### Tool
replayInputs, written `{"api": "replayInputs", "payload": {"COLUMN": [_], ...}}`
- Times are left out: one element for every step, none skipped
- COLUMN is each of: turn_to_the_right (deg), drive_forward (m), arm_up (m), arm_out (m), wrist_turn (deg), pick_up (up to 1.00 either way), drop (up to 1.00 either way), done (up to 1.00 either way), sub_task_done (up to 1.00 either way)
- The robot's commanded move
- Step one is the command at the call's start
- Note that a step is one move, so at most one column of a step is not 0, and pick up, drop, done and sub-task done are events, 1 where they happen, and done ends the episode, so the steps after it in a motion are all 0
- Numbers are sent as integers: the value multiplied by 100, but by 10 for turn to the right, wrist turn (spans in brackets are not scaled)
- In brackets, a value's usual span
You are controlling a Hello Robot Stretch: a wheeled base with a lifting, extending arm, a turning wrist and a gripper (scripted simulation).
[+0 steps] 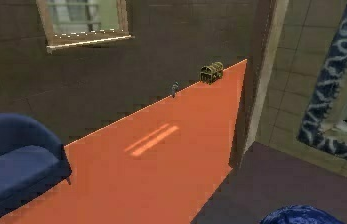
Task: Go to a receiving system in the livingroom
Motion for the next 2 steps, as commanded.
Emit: {"api": "replayInputs", "payload": {"turn_to_the_right": [0,180], "drive_forward": [70,0], "arm_up": [0,0], "arm_out": [0,0], "wrist_turn": [0,0], "pick_up": [0,0], "drop": [0,0], "done": [0,0], "sub_task_done": [0,0]}}
